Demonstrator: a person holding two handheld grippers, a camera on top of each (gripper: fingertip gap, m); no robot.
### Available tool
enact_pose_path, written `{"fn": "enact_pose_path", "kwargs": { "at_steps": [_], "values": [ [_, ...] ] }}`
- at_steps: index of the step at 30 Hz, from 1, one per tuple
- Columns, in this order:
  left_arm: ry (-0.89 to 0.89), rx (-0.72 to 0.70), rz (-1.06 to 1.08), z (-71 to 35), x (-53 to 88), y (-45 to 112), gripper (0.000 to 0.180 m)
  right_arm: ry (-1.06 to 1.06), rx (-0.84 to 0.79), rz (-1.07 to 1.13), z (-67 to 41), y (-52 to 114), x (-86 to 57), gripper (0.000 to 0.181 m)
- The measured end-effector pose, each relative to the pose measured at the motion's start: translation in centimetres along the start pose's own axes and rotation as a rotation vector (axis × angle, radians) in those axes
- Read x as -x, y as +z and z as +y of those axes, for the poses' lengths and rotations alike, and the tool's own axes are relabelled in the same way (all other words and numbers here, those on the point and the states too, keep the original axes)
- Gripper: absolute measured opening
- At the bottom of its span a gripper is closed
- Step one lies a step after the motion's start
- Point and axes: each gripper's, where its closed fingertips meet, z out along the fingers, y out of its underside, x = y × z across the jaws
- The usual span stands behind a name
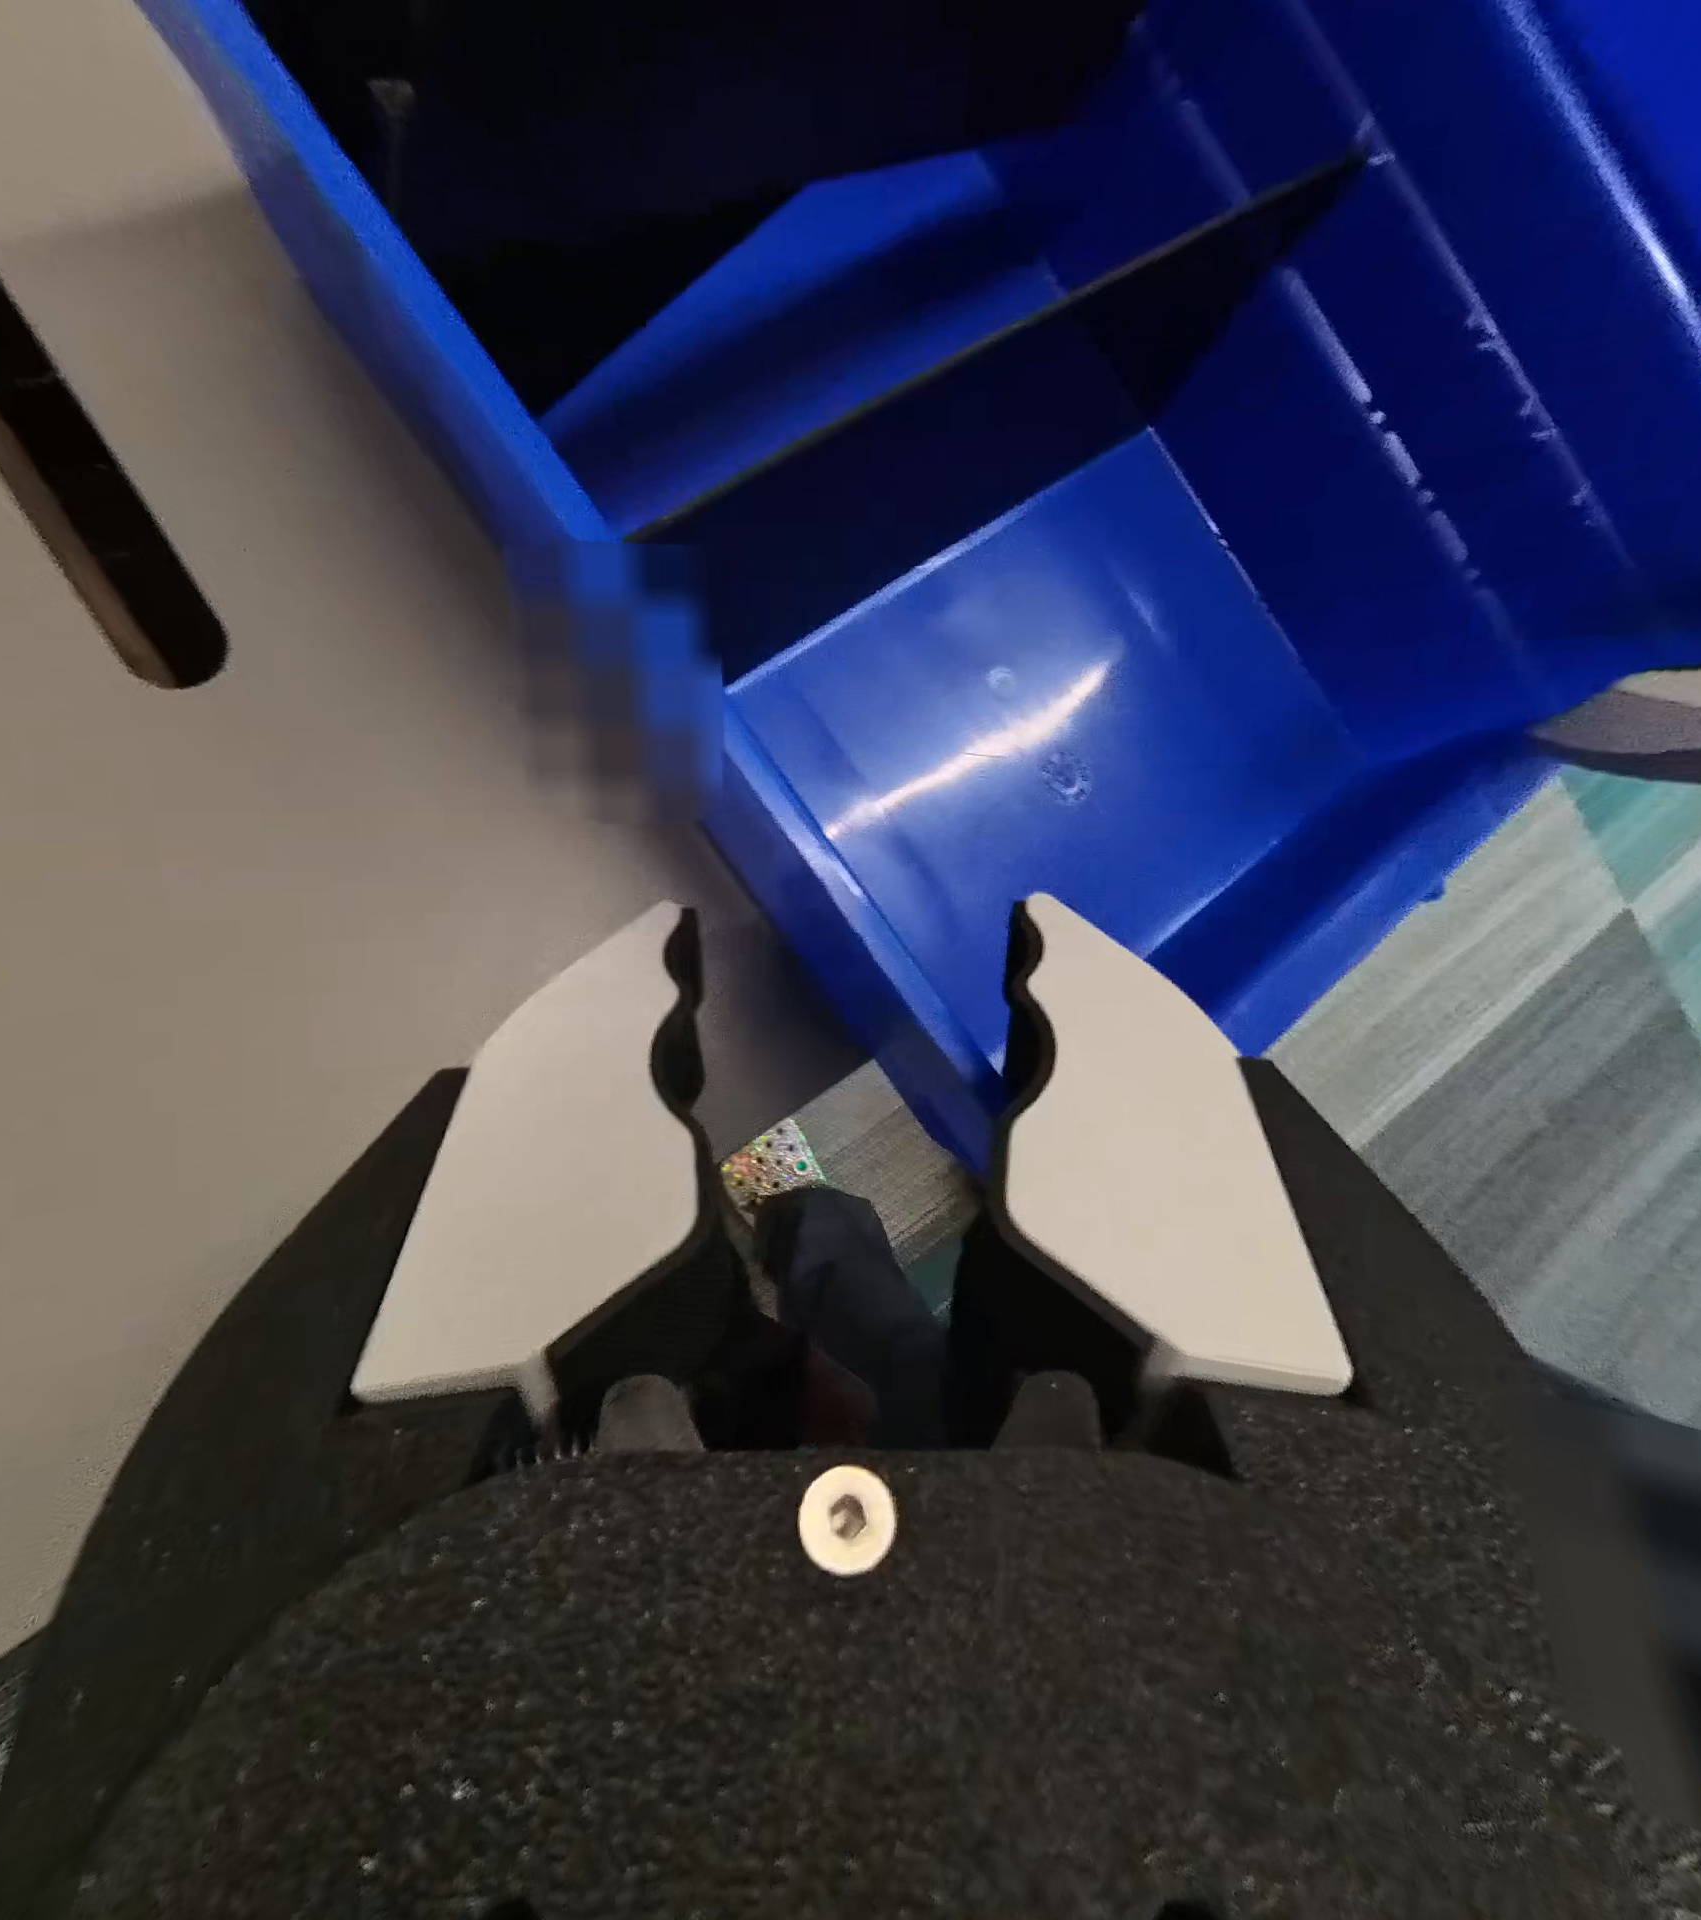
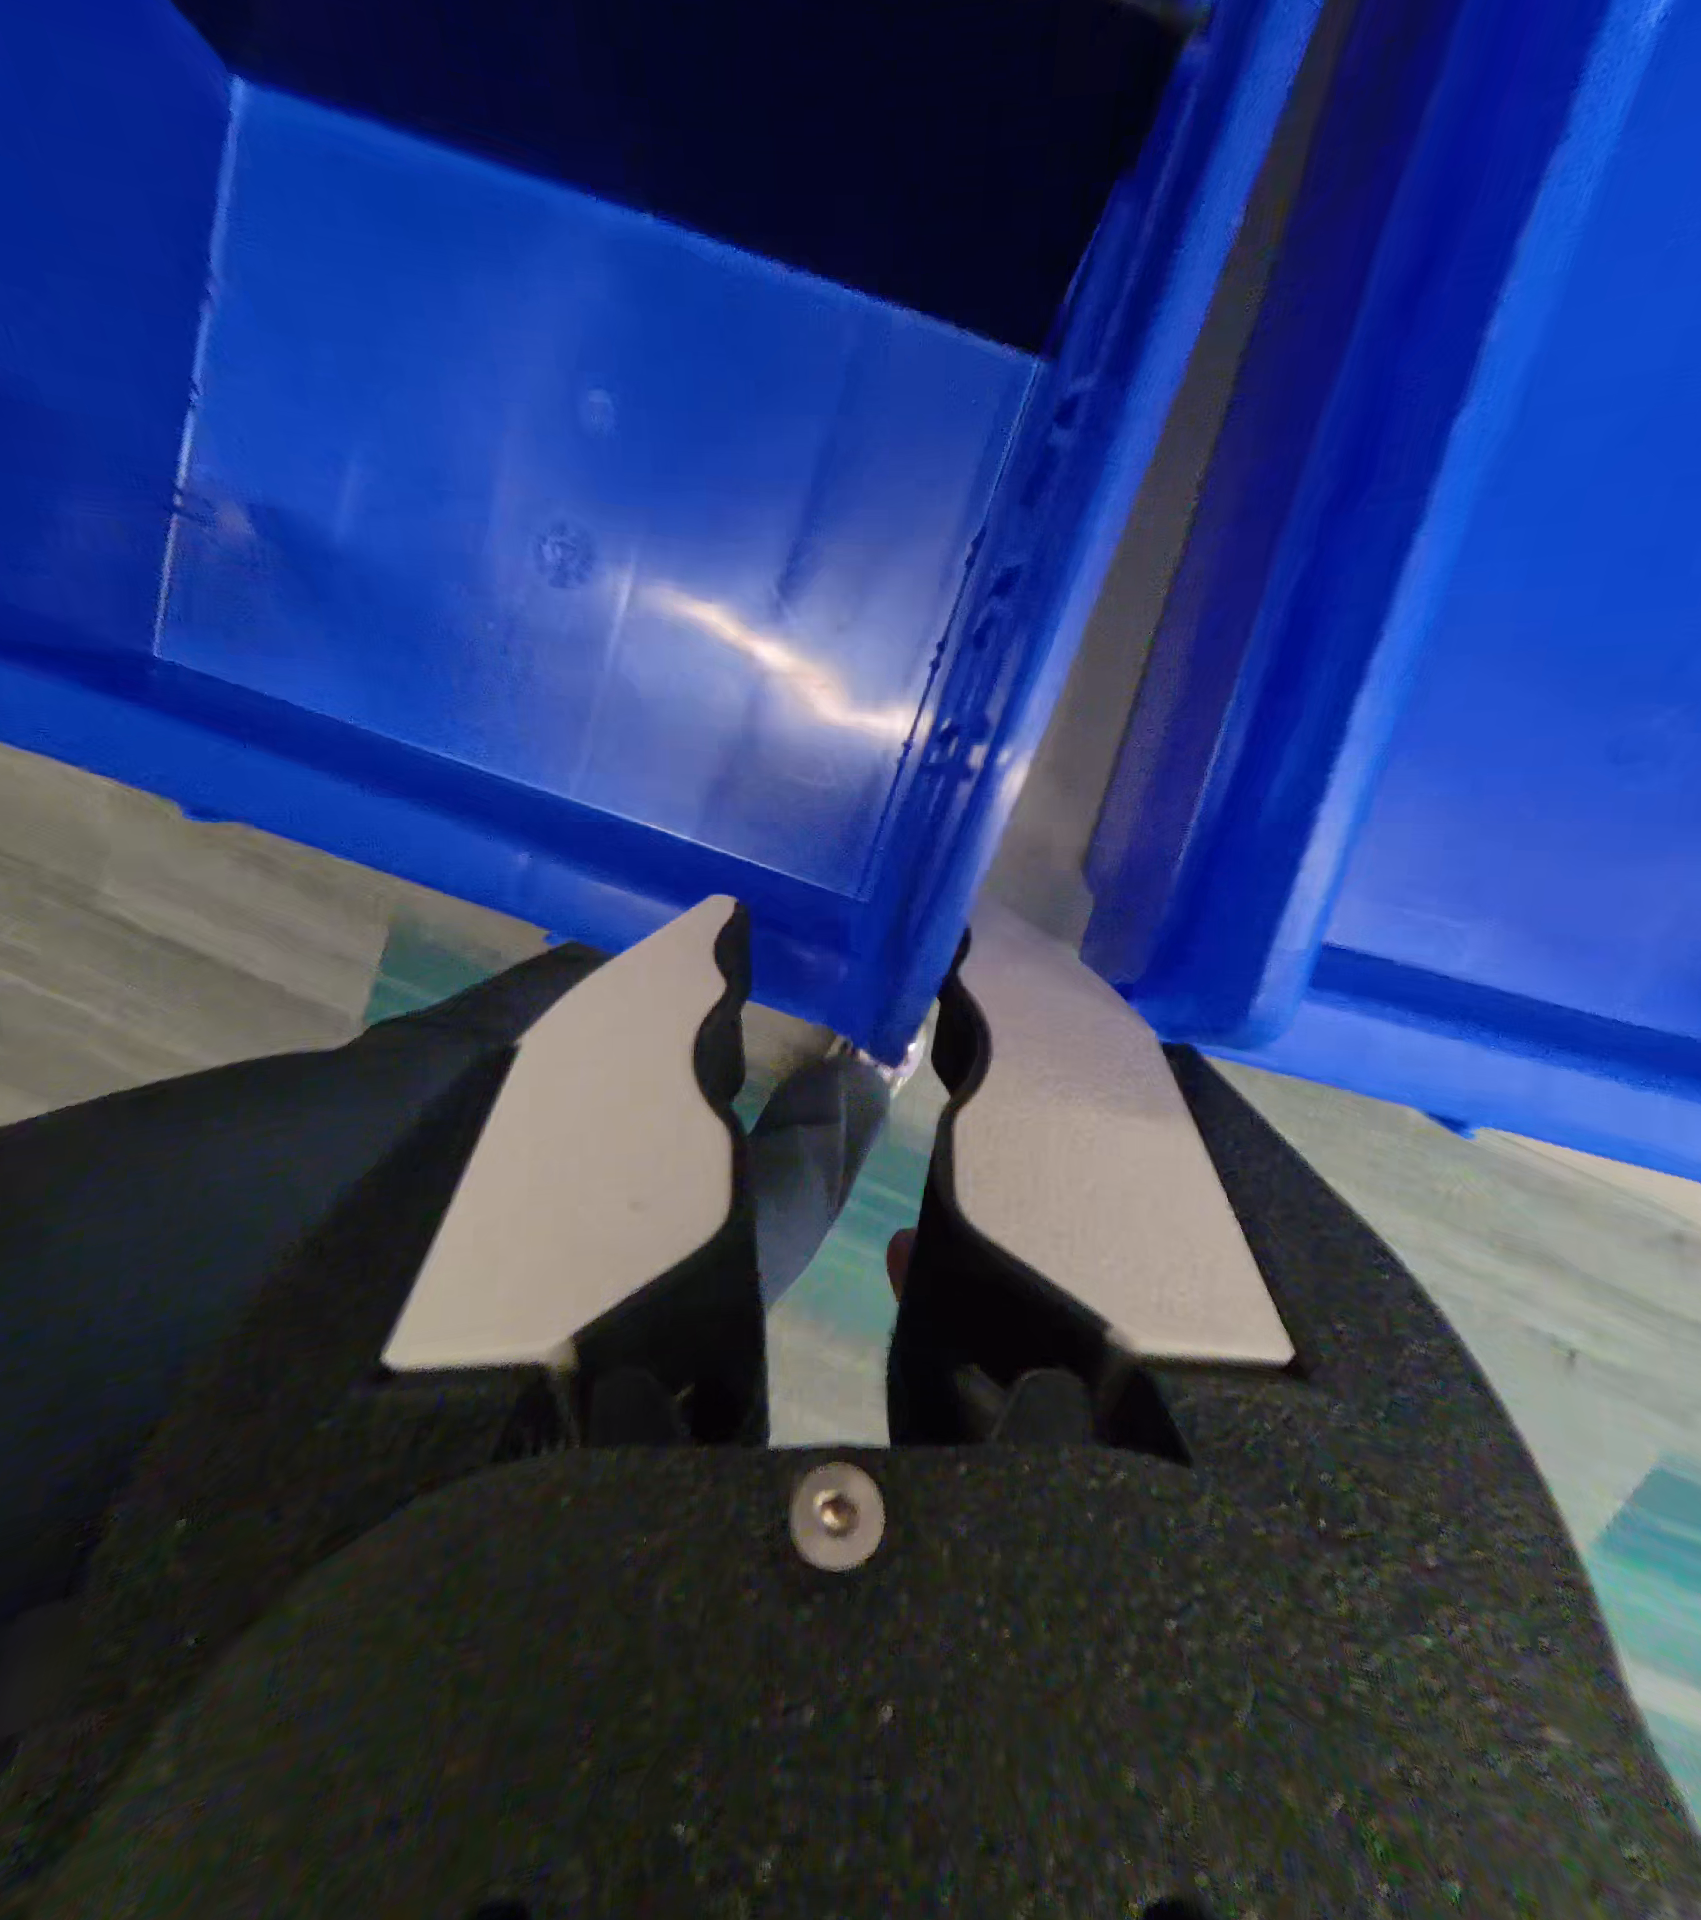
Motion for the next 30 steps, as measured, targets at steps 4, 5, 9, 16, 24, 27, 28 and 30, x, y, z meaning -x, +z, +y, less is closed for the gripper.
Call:
{"fn": "enact_pose_path", "kwargs": {
  "at_steps": [4,5,9,16,24,27,28,30],
  "values": [
    [0.001,0.049,0.081,0.2,-0.9,0.3,0.039,0.037,0.11,-0.028,-0.2,1.4,0.1,0.036],
    [-0.004,0.059,0.083,0.3,-0.9,0.3,0.039,0.032,0.137,-0.001,-0.1,1.6,-0.2,0.032],
    [0.031,0.083,0.067,0.6,-0.8,0.3,0.036,-0.064,0.092,0.099,-1.1,1.6,-1.5,0.009],
    [0.029,-0.022,-0.038,0.2,1.4,-1.7,0.023,-0.257,-0.089,0.181,-4.6,-0.8,0.2,0.009],
    [0.123,-0.091,-0.131,-7.9,-2.5,-9.0,0.025,-0.241,-0.227,0.17,-9.1,-9.9,-1.5,0.009],
    [0.173,-0.113,-0.126,-12.1,-5.8,-9.4,0.025,-0.203,-0.253,0.208,-9.5,-13.5,-5.0,0.009],
    [0.183,-0.121,-0.116,-13.2,-7.0,-8.9,0.025,-0.187,-0.257,0.223,-9.4,-14.5,-6.4,0.009],
    [0.212,-0.133,-0.094,-15.4,-9.6,-7.6,0.025,-0.169,-0.25,0.257,-8.7,-16.1,-9.6,0.009]
  ]
}}
